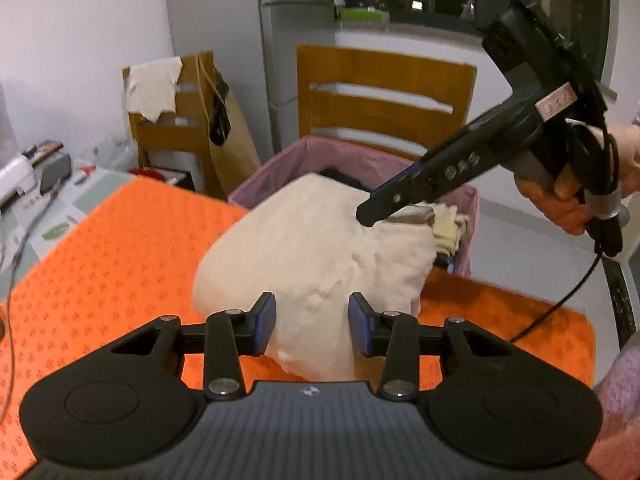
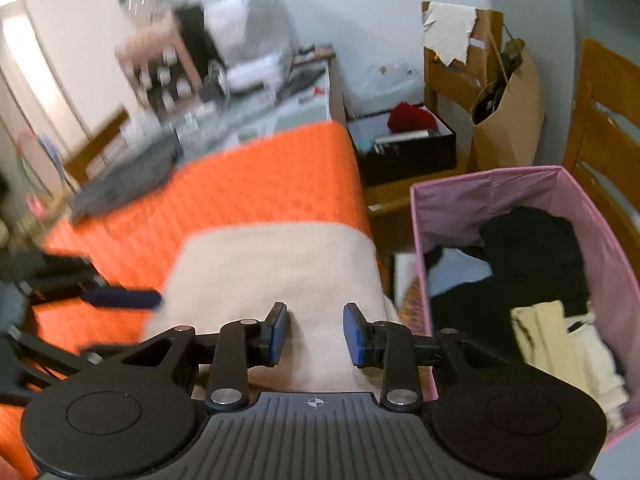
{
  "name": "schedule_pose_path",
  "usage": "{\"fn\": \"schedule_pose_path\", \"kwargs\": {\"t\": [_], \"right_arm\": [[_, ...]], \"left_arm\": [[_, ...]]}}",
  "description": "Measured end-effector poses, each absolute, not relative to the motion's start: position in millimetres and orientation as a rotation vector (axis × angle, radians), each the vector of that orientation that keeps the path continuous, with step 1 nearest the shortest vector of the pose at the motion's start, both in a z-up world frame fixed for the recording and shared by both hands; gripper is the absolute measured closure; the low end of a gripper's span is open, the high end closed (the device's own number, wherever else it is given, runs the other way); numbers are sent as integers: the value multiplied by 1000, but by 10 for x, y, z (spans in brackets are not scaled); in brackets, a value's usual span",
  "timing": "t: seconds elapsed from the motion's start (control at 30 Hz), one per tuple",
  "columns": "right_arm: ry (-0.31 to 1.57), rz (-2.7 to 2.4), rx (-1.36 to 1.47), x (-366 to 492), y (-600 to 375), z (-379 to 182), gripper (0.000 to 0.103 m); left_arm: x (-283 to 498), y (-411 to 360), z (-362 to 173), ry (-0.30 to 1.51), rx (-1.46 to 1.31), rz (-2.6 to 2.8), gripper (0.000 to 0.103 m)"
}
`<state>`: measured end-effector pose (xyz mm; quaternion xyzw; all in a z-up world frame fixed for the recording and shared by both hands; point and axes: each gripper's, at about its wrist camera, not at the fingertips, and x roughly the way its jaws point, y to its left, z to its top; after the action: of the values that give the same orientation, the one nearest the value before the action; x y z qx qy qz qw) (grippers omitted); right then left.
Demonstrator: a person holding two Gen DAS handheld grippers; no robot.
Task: Fold clothes
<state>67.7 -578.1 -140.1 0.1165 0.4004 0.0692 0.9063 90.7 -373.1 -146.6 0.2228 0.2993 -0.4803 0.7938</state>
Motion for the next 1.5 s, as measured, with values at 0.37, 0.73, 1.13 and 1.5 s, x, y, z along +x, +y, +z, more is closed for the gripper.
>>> {"fn": "schedule_pose_path", "kwargs": {"t": [0.37,0.73,1.13,1.5], "right_arm": [[803,84,320,535,-5906,-1192,56],[781,31,631,200,-6313,-976,34],[932,226,863,621,-6704,-1753,5],[1035,497,850,969,-6791,-2212,6]], "left_arm": [[873,-3541,-1365,670,407,-949,54],[616,-2800,-1071,692,286,-796,42],[84,-2997,-905,716,186,-465,32],[-382,-3706,-810,850,-40,-103,31]]}}
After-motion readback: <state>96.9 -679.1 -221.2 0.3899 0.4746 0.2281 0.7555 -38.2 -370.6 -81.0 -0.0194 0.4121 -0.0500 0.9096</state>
